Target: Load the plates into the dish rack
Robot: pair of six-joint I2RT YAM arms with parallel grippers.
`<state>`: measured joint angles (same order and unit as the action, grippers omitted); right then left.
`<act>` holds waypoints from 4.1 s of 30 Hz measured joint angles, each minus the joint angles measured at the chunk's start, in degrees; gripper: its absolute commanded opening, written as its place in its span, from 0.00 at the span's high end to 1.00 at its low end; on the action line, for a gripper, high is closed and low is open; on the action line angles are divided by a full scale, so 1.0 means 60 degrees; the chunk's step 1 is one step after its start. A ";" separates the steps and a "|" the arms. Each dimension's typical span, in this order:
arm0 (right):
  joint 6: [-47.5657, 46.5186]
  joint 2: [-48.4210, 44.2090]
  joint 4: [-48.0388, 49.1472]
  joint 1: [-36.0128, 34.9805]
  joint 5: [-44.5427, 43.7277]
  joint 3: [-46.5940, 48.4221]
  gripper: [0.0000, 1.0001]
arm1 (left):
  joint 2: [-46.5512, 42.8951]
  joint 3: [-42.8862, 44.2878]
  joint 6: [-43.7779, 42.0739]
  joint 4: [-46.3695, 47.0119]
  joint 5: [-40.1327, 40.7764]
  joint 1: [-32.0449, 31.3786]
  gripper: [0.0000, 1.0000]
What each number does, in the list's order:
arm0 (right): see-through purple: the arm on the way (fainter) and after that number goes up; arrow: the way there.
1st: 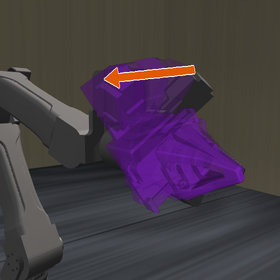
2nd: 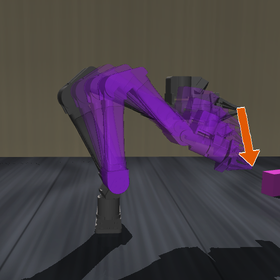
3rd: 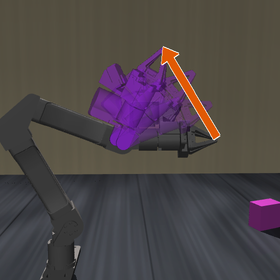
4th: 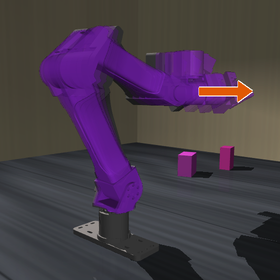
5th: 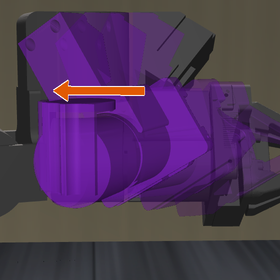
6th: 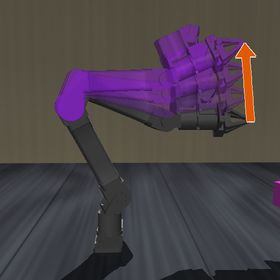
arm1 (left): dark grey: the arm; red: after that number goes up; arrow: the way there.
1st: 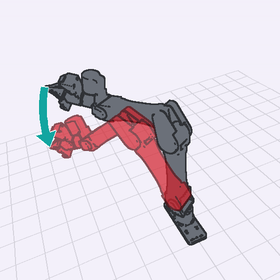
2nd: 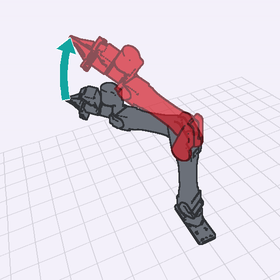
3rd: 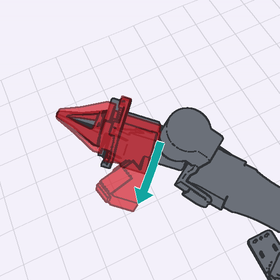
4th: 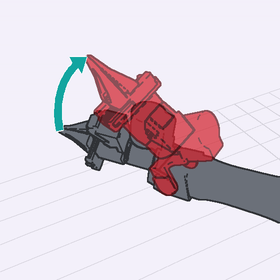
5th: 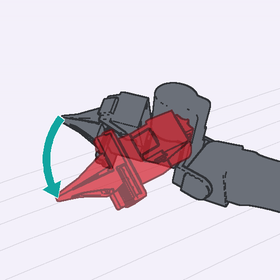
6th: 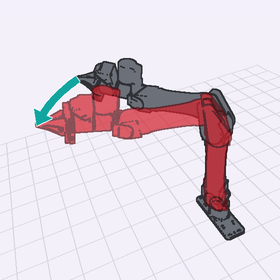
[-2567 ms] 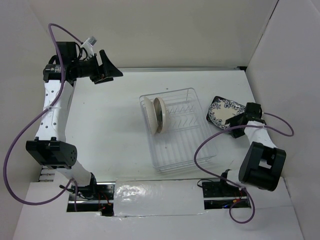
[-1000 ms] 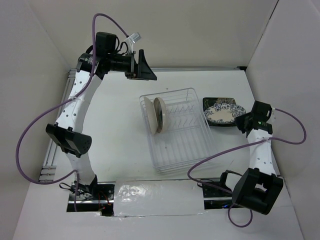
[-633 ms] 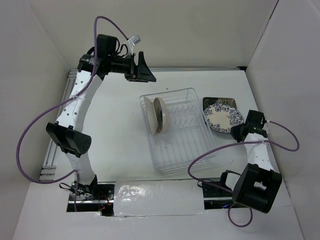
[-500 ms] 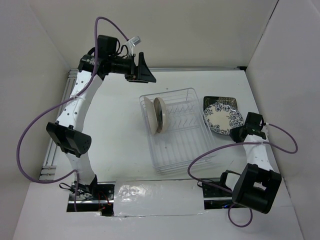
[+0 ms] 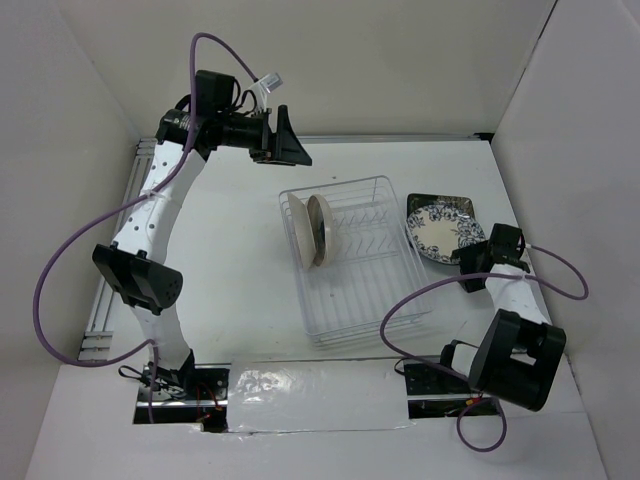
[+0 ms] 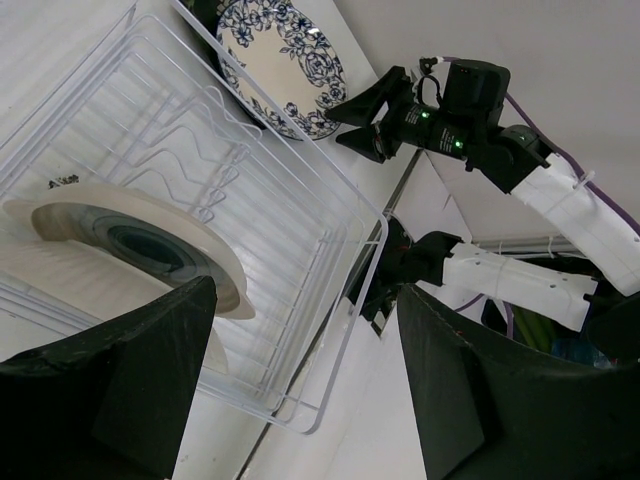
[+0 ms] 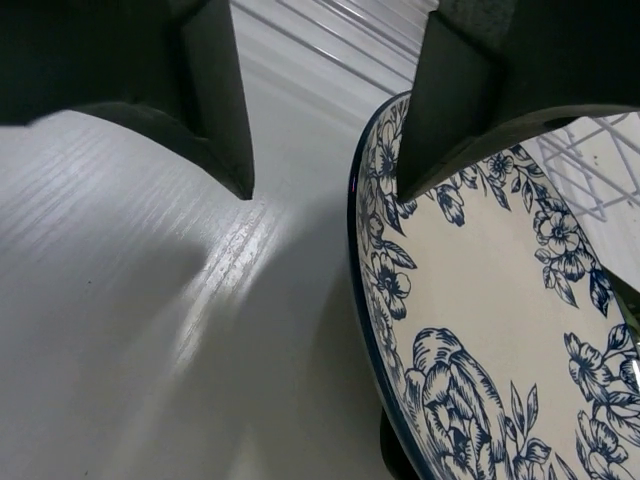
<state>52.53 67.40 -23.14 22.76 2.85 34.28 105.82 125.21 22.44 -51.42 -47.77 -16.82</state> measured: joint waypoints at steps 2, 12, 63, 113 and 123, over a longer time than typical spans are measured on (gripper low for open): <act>-0.0047 0.0098 0.0025 0.0000 0.0127 0.0000 0.29 | -0.0004 -0.0015 0.0000 0.0000 0.0000 0.0000 0.15; -0.0076 0.1035 0.1417 0.0120 0.1093 -0.0066 0.45 | -0.0004 -0.0084 0.0000 -0.0004 0.0022 0.0000 0.15; -0.4951 -0.0484 -0.4000 -0.7482 -0.5104 0.8116 1.00 | -0.0459 -0.0696 0.0255 0.0168 0.0331 0.1650 0.15; -0.2765 0.3217 -0.6229 -1.1657 -0.7493 0.9464 1.00 | -0.1370 -0.2018 0.1042 0.0725 0.0175 0.3067 0.16; -0.2637 0.3548 -0.6164 -1.1788 -0.7329 0.9282 1.00 | -0.1370 -0.2018 0.1042 0.0725 0.0171 0.3067 0.16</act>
<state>36.71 88.68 -60.12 -47.97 -41.12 89.97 97.60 113.10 28.69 -47.07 -46.74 1.58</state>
